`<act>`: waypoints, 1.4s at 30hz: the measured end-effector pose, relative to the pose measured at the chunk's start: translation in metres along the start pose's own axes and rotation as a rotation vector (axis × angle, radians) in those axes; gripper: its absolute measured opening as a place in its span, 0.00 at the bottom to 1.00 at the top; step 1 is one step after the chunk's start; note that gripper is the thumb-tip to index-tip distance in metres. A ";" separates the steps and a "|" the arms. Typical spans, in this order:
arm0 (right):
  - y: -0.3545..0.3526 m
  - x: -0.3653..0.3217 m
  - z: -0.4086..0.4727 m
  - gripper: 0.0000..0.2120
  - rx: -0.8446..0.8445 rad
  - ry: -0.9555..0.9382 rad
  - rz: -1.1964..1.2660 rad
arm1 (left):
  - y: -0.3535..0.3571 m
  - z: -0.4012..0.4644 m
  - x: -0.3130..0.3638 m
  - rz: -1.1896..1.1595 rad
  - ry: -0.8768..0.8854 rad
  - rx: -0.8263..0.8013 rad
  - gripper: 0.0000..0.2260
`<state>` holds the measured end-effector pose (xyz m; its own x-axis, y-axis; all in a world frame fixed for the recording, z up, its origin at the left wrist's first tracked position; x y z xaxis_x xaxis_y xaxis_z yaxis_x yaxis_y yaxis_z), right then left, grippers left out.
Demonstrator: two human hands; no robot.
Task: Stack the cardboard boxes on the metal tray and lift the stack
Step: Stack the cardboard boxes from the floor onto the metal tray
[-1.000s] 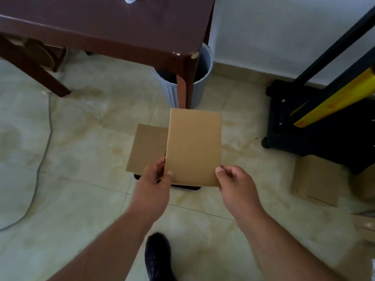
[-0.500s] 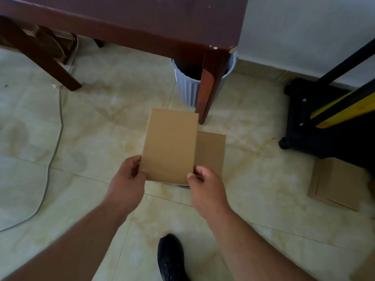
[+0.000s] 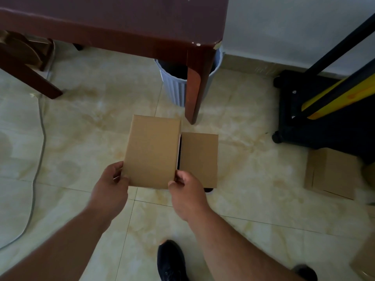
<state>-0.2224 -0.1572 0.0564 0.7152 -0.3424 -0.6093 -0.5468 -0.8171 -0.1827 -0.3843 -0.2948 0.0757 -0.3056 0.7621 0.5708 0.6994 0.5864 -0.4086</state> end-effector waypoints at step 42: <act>-0.032 0.048 -0.007 0.30 -0.137 0.036 0.089 | 0.096 -0.082 0.034 0.276 0.370 -0.040 0.26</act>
<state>-0.1676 -0.1503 0.0383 0.6832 -0.4307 -0.5897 -0.5462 -0.8374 -0.0211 -0.2750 -0.2355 0.1140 0.1412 0.7349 0.6633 0.7489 0.3589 -0.5571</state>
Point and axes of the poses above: each hand's wrist, its own z-axis towards the middle knuckle, its own y-axis out of the palm, x = y × z, the point moved 6 cm from there along z, towards the middle knuckle, and after that the axes turned 4 degrees about -x, right-handed, at the moved point
